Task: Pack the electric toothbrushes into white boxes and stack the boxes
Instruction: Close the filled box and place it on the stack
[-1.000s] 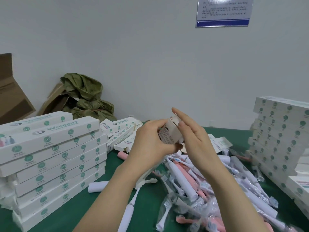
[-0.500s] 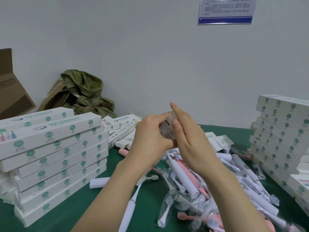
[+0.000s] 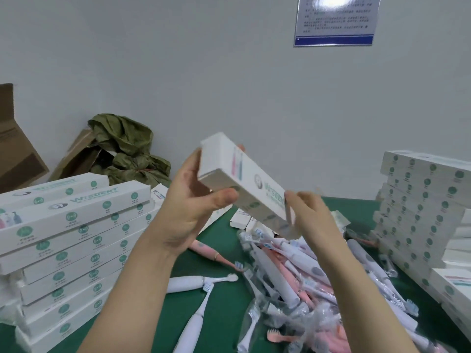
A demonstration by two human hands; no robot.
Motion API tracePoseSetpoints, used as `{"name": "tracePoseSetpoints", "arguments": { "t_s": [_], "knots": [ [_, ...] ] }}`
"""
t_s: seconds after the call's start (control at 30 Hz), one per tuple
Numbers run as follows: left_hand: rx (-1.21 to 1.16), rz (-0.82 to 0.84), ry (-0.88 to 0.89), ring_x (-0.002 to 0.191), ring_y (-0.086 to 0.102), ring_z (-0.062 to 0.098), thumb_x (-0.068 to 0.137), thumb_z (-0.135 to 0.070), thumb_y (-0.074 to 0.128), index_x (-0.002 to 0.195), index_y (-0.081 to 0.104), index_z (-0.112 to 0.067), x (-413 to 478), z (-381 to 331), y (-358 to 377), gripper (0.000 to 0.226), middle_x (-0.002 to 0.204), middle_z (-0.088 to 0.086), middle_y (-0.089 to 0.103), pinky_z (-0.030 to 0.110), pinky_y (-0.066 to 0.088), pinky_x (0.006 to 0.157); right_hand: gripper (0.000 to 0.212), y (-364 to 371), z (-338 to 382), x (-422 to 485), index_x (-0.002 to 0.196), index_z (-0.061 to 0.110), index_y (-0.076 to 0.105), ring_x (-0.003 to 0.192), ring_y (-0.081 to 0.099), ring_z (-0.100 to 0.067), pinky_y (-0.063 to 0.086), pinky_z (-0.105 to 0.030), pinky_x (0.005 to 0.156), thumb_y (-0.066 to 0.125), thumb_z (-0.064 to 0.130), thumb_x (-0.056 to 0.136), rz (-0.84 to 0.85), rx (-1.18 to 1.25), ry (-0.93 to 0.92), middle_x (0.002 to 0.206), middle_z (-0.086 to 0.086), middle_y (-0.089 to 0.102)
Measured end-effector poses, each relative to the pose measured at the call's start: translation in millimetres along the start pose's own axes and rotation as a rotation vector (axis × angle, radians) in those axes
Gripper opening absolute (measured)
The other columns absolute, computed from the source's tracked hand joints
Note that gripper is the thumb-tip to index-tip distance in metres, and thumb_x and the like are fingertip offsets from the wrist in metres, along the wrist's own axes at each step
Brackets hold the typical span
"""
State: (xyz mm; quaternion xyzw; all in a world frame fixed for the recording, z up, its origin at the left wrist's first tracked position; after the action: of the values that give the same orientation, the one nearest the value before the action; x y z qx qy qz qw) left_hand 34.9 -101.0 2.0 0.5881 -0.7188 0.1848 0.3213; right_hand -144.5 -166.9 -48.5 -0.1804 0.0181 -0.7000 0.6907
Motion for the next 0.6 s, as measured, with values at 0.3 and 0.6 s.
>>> {"name": "tracePoseSetpoints", "arguments": {
  "t_s": [0.3,0.6],
  "knots": [
    [0.155,-0.232,-0.424,0.112,0.062,0.018,0.051,0.002,0.086,0.127,0.048,-0.017,-15,58,-73,0.087,0.126,0.010,0.062,0.021,0.052,0.083,0.017,0,-39,13,0.097,0.004,0.064,0.065,0.067,-0.018,0.057,-0.024,0.057,0.067,0.017,0.086,0.110,0.524,0.230,0.086,-0.011,0.069],
    [0.964,-0.343,-0.206,0.110,0.047,0.004,0.080,-0.034,0.072,0.126,0.051,-0.029,-1,26,-48,0.051,0.128,-0.010,0.048,0.020,0.039,0.093,0.032,6,10,0,0.081,0.016,0.056,0.073,0.063,-0.019,0.052,-0.036,0.066,0.042,0.038,0.099,-0.068,-0.033,-0.175,0.084,-0.005,0.066]
  ]
}}
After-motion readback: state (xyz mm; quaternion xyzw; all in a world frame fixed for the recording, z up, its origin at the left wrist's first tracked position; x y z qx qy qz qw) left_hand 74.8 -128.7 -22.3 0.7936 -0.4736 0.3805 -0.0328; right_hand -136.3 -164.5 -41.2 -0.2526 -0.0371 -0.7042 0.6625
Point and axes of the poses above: each hand's wrist, its own x-axis towards the middle knuckle, its own y-axis out of the palm, z = x × y, the point moved 6 cm from there along x, towards the middle knuckle
